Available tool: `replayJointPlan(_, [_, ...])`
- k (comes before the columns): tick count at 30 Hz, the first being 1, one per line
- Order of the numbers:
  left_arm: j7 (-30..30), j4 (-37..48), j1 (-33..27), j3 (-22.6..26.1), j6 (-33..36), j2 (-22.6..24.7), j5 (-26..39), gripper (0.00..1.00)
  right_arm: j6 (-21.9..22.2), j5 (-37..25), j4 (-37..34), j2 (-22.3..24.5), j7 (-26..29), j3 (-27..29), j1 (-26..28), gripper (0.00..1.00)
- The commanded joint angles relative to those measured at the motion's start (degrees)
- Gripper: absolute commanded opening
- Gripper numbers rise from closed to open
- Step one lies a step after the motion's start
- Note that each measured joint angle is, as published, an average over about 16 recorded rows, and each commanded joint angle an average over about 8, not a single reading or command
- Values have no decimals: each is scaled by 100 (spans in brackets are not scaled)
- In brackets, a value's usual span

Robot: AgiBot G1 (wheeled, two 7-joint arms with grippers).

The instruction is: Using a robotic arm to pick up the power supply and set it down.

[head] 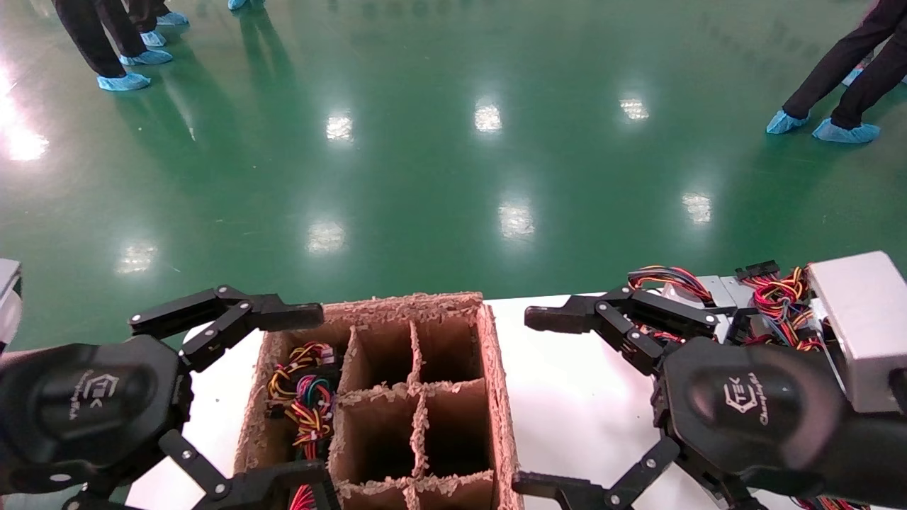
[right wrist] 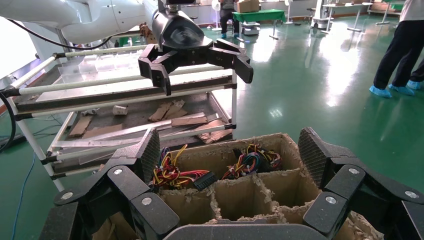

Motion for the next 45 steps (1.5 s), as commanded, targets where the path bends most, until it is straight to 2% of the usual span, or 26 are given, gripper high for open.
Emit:
replayJointPlan(1, [0,0,0,0,0,0,0,100,0,0,0,0,0,0,0,100])
replayJointPlan(28, [0,0,0,0,0,0,0,100,0,0,0,0,0,0,0,100])
replayJointPlan(29, [0,0,0,0,0,0,0,92,0,0,0,0,0,0,0,100])
replayJointPlan(36, [0,0,0,0,0,0,0,4,0,0,0,0,0,0,0,100])
replayJointPlan(37, [0,0,0,0,0,0,0,0,0,0,0,0,0,0,0,100])
replayJointPlan(45, [0,0,0,0,0,0,0,0,-3,-6,-7,-6,-2,-6,-4,100])
